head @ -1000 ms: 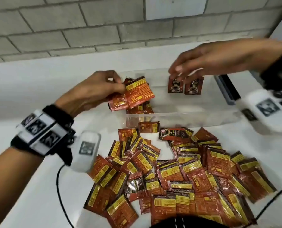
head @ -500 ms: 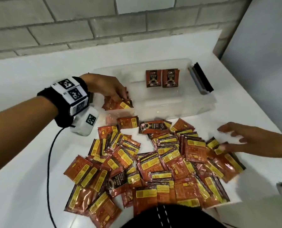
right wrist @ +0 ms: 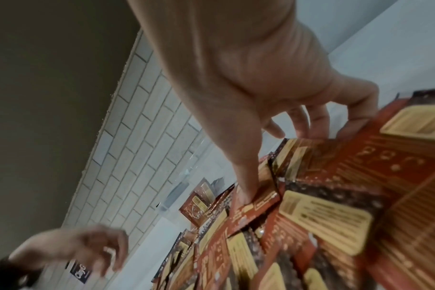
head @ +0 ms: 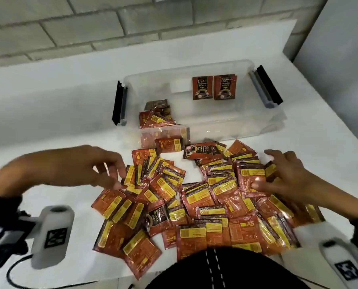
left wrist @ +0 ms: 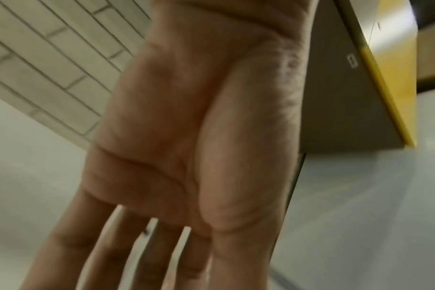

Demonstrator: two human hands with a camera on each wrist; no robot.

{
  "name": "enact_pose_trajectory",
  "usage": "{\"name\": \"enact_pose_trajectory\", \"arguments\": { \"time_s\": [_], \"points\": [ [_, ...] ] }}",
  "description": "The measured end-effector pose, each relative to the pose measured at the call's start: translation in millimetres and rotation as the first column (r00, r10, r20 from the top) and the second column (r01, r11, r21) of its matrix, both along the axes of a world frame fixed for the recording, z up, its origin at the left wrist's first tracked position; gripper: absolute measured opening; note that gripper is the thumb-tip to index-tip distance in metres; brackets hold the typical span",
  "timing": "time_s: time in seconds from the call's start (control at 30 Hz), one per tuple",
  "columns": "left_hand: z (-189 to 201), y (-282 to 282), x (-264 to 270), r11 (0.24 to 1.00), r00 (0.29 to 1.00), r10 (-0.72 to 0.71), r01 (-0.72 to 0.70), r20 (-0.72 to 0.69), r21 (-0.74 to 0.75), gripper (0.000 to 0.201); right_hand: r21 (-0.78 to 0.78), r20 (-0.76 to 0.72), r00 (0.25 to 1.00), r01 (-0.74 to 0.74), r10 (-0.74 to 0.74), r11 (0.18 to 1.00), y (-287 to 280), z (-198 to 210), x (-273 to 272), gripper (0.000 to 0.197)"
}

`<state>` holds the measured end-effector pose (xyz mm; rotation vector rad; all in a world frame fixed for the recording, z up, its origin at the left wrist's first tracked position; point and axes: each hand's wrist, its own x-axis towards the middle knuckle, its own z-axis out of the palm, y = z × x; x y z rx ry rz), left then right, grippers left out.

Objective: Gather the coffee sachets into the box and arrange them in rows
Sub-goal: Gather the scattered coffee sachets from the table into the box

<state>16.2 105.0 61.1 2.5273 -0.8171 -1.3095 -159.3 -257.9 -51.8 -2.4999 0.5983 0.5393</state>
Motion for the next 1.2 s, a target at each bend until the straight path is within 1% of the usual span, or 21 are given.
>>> {"name": "enact_pose_trajectory", "arguments": {
  "time_s": [0.03, 0.1, 0.13, 0.17, 0.2, 0.27, 0.33, 0.4, 0.47, 0.5, 0.57, 0.63, 0.67, 0.7, 0.77, 0.87, 0.9, 0.93, 1.03, 1.1, 1.2],
  "points": [
    [-13, 11, -7, 0.998, 0.999, 0.038, -0.039, 0.004, 0.043, 0.046, 0.026, 0.022, 1.000, -0.004, 0.003, 1.000, 0, 1, 4, 0.110],
    [-42, 31, -20, 0.981, 0.981, 0.160, -0.170, 0.106, 0.092, 0.071, 0.104, 0.038, 0.999, 0.010, -0.014, 0.995, 0, 3, 11, 0.103],
    [-59, 39, -24, 0.961, 0.954, 0.237, -0.258, 0.182, 0.100, 0.082, 0.143, 0.030, 0.999, 0.022, -0.026, 0.989, 0, 4, 14, 0.099],
    [-74, 44, -27, 0.937, 0.917, 0.315, -0.341, 0.245, 0.071, 0.094, 0.177, 0.026, 0.999, 0.032, -0.037, 0.984, 0, 5, 17, 0.094],
    [-84, 44, -31, 0.914, 0.885, 0.380, -0.404, 0.268, 0.037, 0.102, 0.212, 0.032, 0.998, 0.050, -0.059, 0.976, 0, 6, 19, 0.088],
    [-101, 39, -37, 0.878, 0.842, 0.470, -0.476, 0.264, -0.044, 0.109, 0.303, 0.042, 0.991, 0.108, -0.126, 0.947, -2, 6, 22, 0.073],
    [-109, 26, -42, 0.844, 0.806, 0.535, -0.526, 0.253, -0.107, 0.116, 0.376, 0.036, 0.983, 0.151, -0.178, 0.914, -3, 5, 24, 0.058],
    [-113, 9, -44, 0.811, 0.773, 0.584, -0.555, 0.247, -0.182, 0.121, 0.417, 0.040, 0.984, 0.140, -0.172, 0.898, -4, 8, 26, 0.041],
    [-115, -6, -44, 0.779, 0.747, 0.625, -0.577, 0.228, -0.244, 0.123, 0.463, 0.053, 0.983, 0.132, -0.176, 0.876, -4, 14, 27, 0.030],
    [-116, -13, -43, 0.772, 0.741, 0.632, -0.580, 0.227, -0.259, 0.123, 0.482, 0.058, 0.981, 0.135, -0.185, 0.866, -5, 17, 27, 0.026],
    [-119, -25, -40, 0.763, 0.729, 0.643, -0.585, 0.236, -0.275, 0.115, 0.513, 0.063, 0.976, 0.149, -0.210, 0.845, -6, 23, 29, 0.023],
    [-119, -35, -39, 0.756, 0.724, 0.650, -0.582, 0.232, -0.299, 0.108, 0.536, 0.069, 0.972, 0.152, -0.223, 0.830, -8, 27, 31, 0.024],
    [-118, -39, -38, 0.738, 0.714, 0.667, -0.596, 0.210, -0.316, 0.105, 0.542, 0.072, 0.972, 0.150, -0.223, 0.827, -10, 29, 33, 0.025],
    [-117, -41, -35, 0.709, 0.698, 0.694, -0.621, 0.177, -0.334, 0.101, 0.552, 0.072, 0.972, 0.149, -0.226, 0.820, -12, 32, 34, 0.026],
    [-113, -43, -29, 0.645, 0.657, 0.747, -0.678, 0.103, -0.353, 0.082, 0.574, 0.073, 0.971, 0.146, -0.228, 0.806, -15, 39, 37, 0.029],
    [-105, -37, -18, 0.528, 0.595, 0.800, -0.764, -0.085, -0.371, 0.051, 0.562, 0.111, 0.969, 0.121, -0.219, 0.818, -19, 53, 45, 0.029],
    [-103, -33, -15, 0.505, 0.584, 0.799, -0.780, -0.141, -0.371, 0.044, 0.561, 0.131, 0.966, 0.112, -0.222, 0.820, -19, 59, 49, 0.030],
    [-101, -31, -14, 0.498, 0.585, 0.791, -0.784, -0.176, -0.371, 0.039, 0.570, 0.152, 0.962, 0.101, -0.226, 0.815, -19, 67, 53, 0.032],
    [-94, -25, -13, 0.487, 0.592, 0.784, -0.774, -0.189, -0.404, 0.029, 0.631, 0.183, 0.954, 0.071, -0.237, 0.773, -15, 93, 69, 0.035],
    [-89, -20, -11, 0.475, 0.585, 0.792, -0.769, -0.172, -0.428, 0.026, 0.690, 0.182, 0.954, 0.049, -0.239, 0.722, -9, 112, 85, 0.033],
    [-80, -10, -5, 0.427, 0.544, 0.821, -0.786, -0.173, -0.446, 0.029, 0.768, 0.162, 0.953, 0.042, -0.257, 0.639, 6, 133, 116, 0.029]
  ]
}}
